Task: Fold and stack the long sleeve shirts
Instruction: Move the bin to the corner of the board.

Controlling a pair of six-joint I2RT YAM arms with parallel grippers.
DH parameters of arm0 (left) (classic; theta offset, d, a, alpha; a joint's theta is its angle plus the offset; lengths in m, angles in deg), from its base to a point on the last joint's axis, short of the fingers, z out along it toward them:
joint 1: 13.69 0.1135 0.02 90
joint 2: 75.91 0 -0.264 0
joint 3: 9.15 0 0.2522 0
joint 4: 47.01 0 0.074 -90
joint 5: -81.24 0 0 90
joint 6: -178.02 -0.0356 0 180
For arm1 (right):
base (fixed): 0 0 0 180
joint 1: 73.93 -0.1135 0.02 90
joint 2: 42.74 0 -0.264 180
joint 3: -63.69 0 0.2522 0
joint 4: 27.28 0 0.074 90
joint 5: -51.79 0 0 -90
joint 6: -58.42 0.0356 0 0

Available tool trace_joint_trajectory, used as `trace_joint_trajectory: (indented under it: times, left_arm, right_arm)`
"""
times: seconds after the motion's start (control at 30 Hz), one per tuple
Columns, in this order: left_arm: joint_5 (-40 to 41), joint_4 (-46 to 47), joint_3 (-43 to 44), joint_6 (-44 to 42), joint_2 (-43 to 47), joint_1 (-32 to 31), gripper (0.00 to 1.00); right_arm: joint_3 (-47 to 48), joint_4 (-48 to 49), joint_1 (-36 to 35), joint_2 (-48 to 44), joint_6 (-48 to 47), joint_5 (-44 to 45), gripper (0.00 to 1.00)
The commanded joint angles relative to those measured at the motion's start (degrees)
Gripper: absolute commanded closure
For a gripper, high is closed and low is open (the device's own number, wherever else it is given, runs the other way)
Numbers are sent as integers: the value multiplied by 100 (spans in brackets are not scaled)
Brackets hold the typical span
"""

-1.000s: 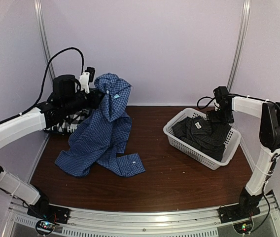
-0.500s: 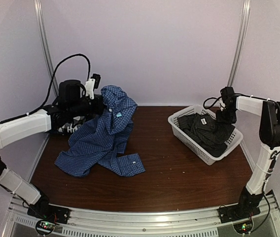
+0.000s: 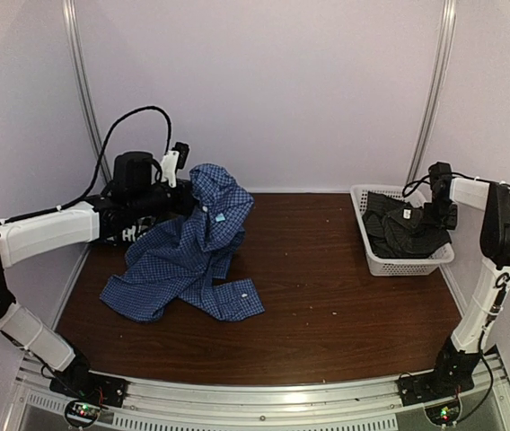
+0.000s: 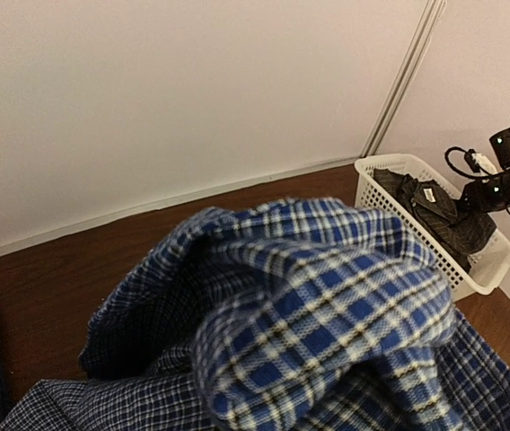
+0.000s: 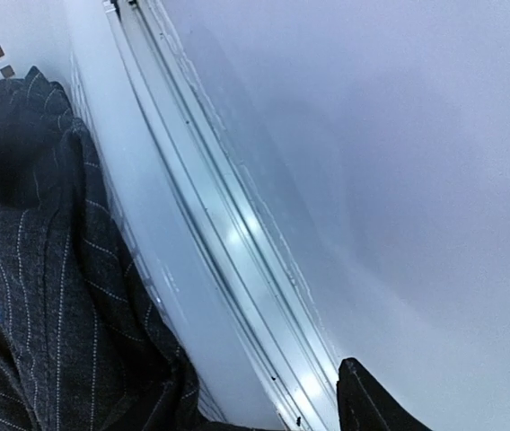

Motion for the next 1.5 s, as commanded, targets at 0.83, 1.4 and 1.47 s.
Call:
trace_joint_trajectory:
  times: [0.83,1.4,1.47]
  left_arm:
    - [-270,488,-179,239,-129,47,92]
    - [-317,472,-179,266,-160,46,92]
    - [-322,471,-179,262,-185,46,92]
  right_arm:
    - [-445,352,-3146,-846,300,347,22]
    - [-479,161,-2546,-278,-74,747,37]
    - [-477,162,-2385,-270,-108,774,37]
